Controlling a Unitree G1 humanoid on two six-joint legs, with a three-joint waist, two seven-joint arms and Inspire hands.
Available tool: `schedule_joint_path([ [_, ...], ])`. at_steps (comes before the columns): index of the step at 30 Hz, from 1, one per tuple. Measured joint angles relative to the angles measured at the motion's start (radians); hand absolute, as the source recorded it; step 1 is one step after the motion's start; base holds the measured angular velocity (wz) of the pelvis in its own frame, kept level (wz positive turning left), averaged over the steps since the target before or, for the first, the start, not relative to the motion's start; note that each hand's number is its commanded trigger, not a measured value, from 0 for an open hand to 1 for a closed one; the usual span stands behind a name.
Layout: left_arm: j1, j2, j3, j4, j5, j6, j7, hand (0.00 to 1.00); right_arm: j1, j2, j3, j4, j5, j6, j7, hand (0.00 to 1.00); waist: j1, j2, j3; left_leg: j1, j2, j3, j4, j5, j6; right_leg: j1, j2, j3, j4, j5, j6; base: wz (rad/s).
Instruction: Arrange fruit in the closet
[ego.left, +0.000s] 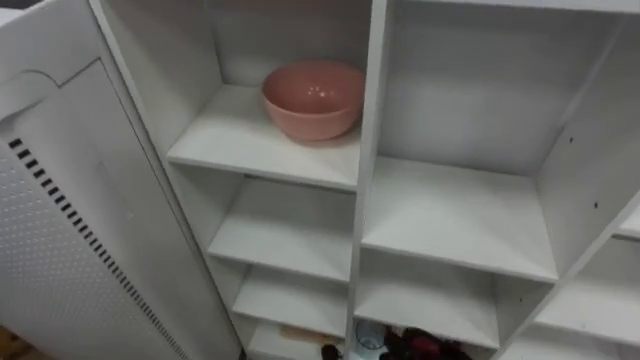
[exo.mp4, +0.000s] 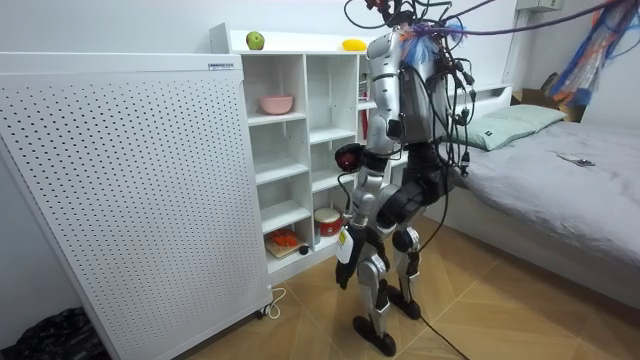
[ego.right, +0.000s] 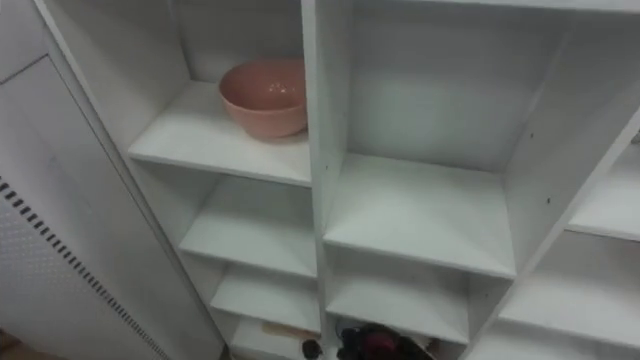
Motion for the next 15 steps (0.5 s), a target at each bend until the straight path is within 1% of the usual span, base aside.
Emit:
schedule_joint_path([
  [1, -0.001, 0.000, -0.006, 0.000, -0.022, 0.001, 0.010, 0.00, -0.024, -0.016, 0.000, 0.026, 0.049, -0.001, -0.011, 1.00, 0.003, 0.000, 0.0005, -0.022, -0.002, 0.004, 0.000, 0.004, 0.003, -0.029, -0.010, 0.000, 0.015, 0.000, 0.000, 0.00],
  [2, -0.002, 0.000, -0.010, 0.001, -0.033, 0.001, 0.013, 0.00, -0.040, -0.030, 0.001, 0.043, 0.084, -0.005, -0.025, 1.00, 0.009, 0.000, 0.0007, -0.039, -0.015, 0.011, 0.000, 0.008, 0.005, -0.056, -0.013, 0.009, 0.031, -0.002, 0.001, 0.00],
  [3, -0.002, 0.000, -0.013, 0.001, -0.040, 0.002, 0.016, 0.00, -0.049, -0.035, 0.000, 0.053, 0.094, -0.009, -0.029, 1.00, 0.012, 0.000, 0.0007, -0.046, -0.016, 0.016, 0.000, 0.009, 0.006, -0.068, -0.016, 0.013, 0.038, -0.003, 0.002, -0.08],
  [4, -0.002, 0.000, -0.015, 0.000, -0.063, 0.004, 0.017, 0.00, -0.071, -0.042, -0.002, 0.075, 0.125, -0.011, -0.037, 1.00, 0.014, 0.000, 0.0009, -0.063, -0.016, 0.027, 0.002, 0.010, 0.008, -0.095, -0.028, 0.018, 0.056, -0.007, 0.001, -0.10],
  [6, -0.003, 0.002, -0.015, -0.004, -0.075, 0.005, 0.018, 0.00, -0.100, -0.048, -0.022, 0.107, 0.170, -0.011, -0.046, 1.00, 0.014, 0.003, 0.0031, -0.090, -0.017, 0.038, 0.016, 0.010, 0.009, -0.130, -0.029, 0.025, 0.082, -0.010, 0.002, -0.04],
  [7, -0.003, 0.005, -0.024, -0.012, -0.092, 0.005, 0.017, 0.00, -0.113, -0.054, -0.038, 0.113, 0.203, -0.011, -0.061, 1.00, 0.014, 0.004, 0.0034, -0.110, -0.017, 0.053, 0.026, 0.009, 0.010, -0.155, -0.033, 0.032, 0.098, -0.016, 0.003, 0.00],
  [8, -0.003, 0.006, -0.031, -0.013, -0.111, 0.005, 0.017, 0.00, -0.129, -0.061, -0.042, 0.117, 0.235, -0.012, -0.074, 1.00, 0.014, 0.003, 0.0042, -0.125, -0.018, 0.062, 0.035, 0.007, 0.014, -0.177, -0.043, 0.038, 0.116, -0.023, 0.002, 0.00],
  [10, -0.003, 0.007, -0.041, -0.025, -0.140, 0.006, 0.017, 0.00, -0.148, -0.072, -0.042, 0.117, 0.284, -0.014, -0.083, 1.00, 0.015, 0.003, 0.0052, -0.147, -0.020, 0.076, 0.050, 0.003, 0.018, -0.207, -0.046, 0.048, 0.136, -0.033, 0.003, 0.00],
  [12, -0.005, 0.008, -0.041, -0.037, -0.170, 0.006, 0.017, 0.00, -0.170, -0.077, -0.048, 0.117, 0.326, -0.014, -0.099, 1.00, 0.014, 0.004, 0.0054, -0.173, -0.016, 0.086, 0.064, 0.001, 0.017, -0.235, -0.050, 0.049, 0.150, -0.037, -0.001, -0.02],
  [15, -0.010, 0.008, -0.047, -0.042, -0.210, 0.006, 0.018, 0.00, -0.190, -0.082, -0.097, 0.119, 0.360, -0.014, -0.138, 1.00, 0.013, 0.010, 0.0084, -0.207, -0.015, 0.088, 0.083, -0.001, 0.016, -0.265, -0.048, 0.050, 0.166, -0.038, -0.003, 0.03],
])
